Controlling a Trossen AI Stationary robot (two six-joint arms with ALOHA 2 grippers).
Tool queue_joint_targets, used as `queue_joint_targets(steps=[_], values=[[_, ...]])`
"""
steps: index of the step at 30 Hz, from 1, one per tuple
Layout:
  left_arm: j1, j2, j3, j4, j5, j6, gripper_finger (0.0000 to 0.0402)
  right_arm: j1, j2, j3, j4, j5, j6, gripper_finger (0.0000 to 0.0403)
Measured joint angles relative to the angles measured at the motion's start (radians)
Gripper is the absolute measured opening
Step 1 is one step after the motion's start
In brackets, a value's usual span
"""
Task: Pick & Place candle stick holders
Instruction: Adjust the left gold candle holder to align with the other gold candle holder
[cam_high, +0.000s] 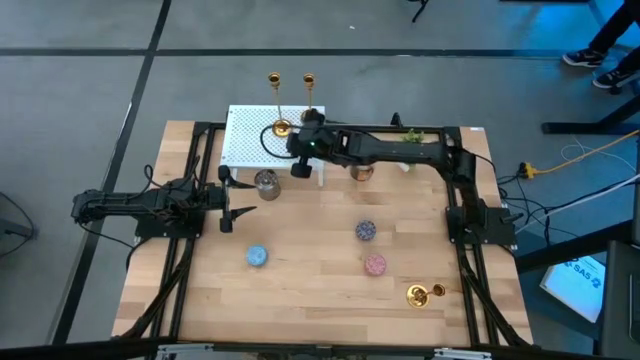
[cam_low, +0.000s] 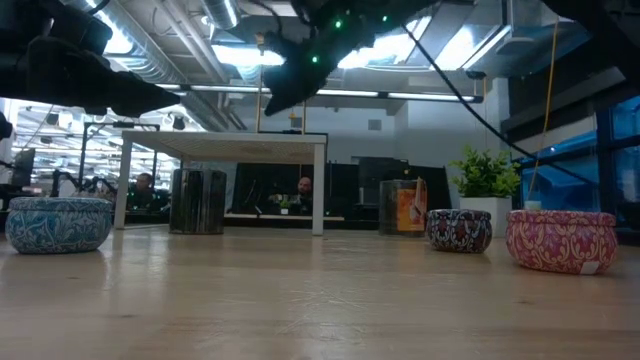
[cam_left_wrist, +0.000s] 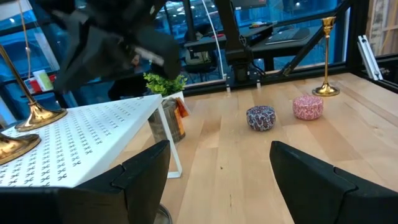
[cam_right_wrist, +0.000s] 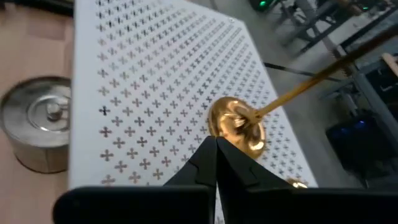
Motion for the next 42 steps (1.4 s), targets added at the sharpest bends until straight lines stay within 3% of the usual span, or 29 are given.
queue_joint_targets(steps=[17,22,34,37,42], values=[[0.0,0.0,0.0,0.0,0.0,0.0,0.0274,-0.033,0.03,0.001,0.089,-0.015,-0.114,0.0003],[0.0,0.0,0.0,0.0,0.0,0.0,0.0274,-0.029,0.03,0.056,0.048,-0.012,-0.104,0.0003],[0.0,0.0,0.0,0.0,0.0,0.0,0.0274,-0.013,0.031,0.055,-0.007,-0.492,0.177,0.0003],[0.0,0.0,0.0,0.0,0.0,0.0,0.0274,0.001,0.029,0.055,-0.031,-0.548,0.178,0.0003],[0.0,0.0,0.0,0.0,0.0,0.0,0.0274,0.021,-0.025,-0.016,-0.027,-0.549,0.214,0.0003]])
